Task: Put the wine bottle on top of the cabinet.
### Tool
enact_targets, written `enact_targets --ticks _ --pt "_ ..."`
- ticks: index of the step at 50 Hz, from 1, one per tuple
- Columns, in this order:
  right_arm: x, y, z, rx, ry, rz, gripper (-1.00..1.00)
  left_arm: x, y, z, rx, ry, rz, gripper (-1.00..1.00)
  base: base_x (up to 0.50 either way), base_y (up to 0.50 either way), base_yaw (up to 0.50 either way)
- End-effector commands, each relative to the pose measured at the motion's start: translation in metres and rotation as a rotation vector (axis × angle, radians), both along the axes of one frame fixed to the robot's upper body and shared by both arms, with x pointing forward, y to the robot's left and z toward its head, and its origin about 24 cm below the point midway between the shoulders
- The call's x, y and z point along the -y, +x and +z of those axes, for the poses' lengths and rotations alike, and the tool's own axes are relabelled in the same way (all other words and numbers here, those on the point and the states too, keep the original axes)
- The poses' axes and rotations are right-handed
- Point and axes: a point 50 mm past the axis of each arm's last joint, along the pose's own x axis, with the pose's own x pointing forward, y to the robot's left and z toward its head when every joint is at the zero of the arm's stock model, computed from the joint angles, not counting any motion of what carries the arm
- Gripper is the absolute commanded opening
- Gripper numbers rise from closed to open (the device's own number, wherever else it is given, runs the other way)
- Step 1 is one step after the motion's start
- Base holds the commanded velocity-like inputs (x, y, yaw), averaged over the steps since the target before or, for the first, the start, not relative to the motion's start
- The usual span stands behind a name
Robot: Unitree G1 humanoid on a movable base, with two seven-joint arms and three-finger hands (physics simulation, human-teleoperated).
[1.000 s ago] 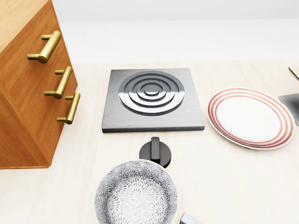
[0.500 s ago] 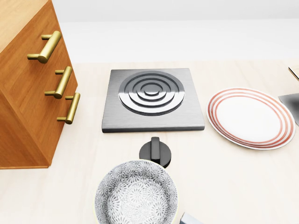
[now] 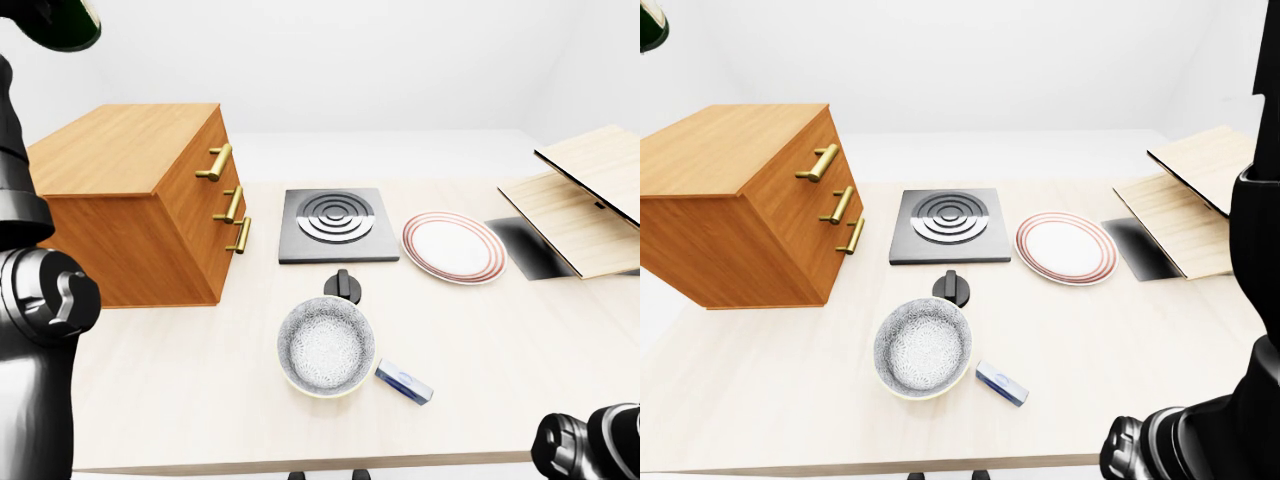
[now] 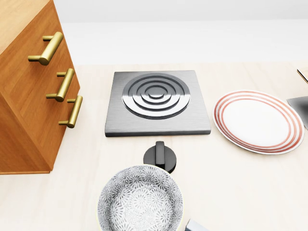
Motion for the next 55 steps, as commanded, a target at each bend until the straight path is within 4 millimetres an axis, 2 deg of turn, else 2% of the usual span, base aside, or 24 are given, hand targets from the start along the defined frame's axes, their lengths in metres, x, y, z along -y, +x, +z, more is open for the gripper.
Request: enact_targets --ticks 1,11,18,23,55 --pt "0.005 -0.002 -0.001 0.004 0.029 -0.024 1.00 -0.009 0.017 -0.034 -0.139 -0.061 0.030 -1.00 0.00 0.00 0.00" --pt "0.003 -0.001 -0.001 0.001 0.026 -0.010 1.00 -0.022 0.022 -0.063 -0.217 -0.119 0.049 -1.00 0.00 0.00 0.00" --pt "0.003 0.000 -0.001 0.000 0.027 -0.009 1.00 -0.025 0.023 -0.071 -0.240 -0.125 0.053 -1.00 0.00 0.00 0.00" --pt "0.006 -0.002 -0.001 0.006 0.030 -0.025 1.00 -0.028 0.026 -0.089 -0.289 -0.140 0.064 -1.00 0.00 0.00 0.00" --pt "0.008 -0.002 -0.002 0.001 0.038 -0.041 1.00 -0.028 0.036 -0.150 -0.457 -0.204 0.092 -1.00 0.00 0.00 0.00"
